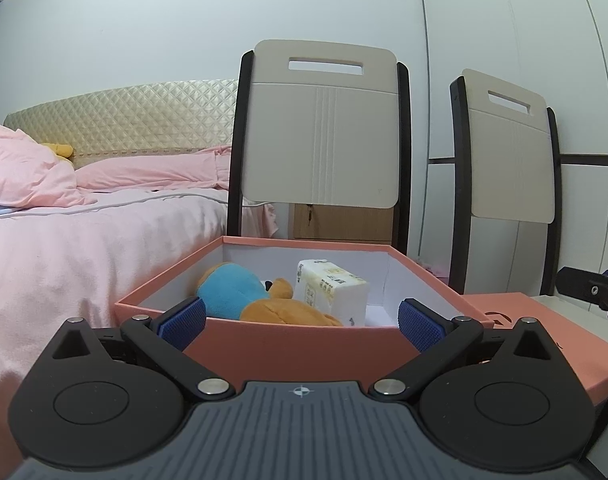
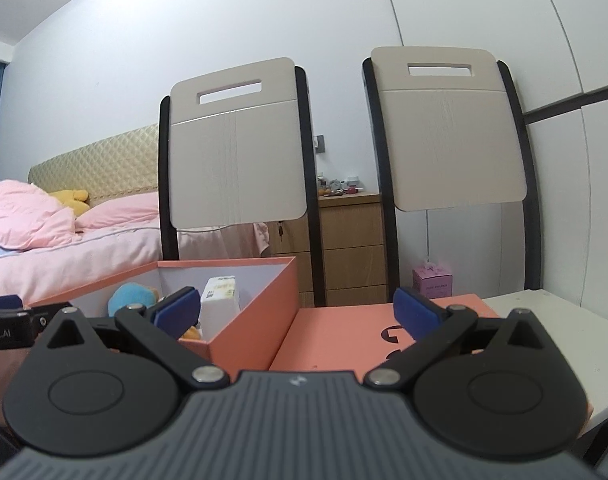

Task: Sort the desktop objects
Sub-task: 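Withdraw the right gripper from the box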

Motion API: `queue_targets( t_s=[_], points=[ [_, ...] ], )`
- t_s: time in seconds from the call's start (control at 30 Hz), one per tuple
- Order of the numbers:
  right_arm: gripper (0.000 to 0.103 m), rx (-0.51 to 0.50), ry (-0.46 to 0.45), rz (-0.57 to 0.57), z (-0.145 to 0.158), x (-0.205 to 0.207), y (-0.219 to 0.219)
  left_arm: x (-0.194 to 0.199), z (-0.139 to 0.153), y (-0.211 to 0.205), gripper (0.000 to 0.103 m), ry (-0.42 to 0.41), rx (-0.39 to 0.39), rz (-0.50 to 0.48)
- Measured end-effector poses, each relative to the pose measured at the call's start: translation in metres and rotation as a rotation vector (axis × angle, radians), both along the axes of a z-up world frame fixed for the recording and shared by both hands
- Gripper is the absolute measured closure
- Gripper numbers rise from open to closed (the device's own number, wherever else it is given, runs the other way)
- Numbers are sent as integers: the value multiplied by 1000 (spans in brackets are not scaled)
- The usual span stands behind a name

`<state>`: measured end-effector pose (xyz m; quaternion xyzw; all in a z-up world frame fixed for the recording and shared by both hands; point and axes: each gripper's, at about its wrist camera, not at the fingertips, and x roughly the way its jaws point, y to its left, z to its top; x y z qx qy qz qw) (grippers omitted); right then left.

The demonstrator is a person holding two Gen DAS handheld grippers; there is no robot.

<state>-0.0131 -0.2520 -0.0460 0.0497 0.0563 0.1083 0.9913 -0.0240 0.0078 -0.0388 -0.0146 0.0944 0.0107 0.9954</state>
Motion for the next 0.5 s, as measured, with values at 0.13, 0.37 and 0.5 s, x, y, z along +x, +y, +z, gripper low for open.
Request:
queue_targets(
  t_s=[0.13,0.37,0.5],
  points=[
    [0,-4,-3,-6,0,-2,-1,0,-1,1,0,0,2,-3],
    [0,1,-5,-10,0,-4,-4,0,-2,-1,0,3,16,-4],
    [0,3,-8,-10,0,-5,-4,1,-3,-3,0,5,23,-4]
  ],
)
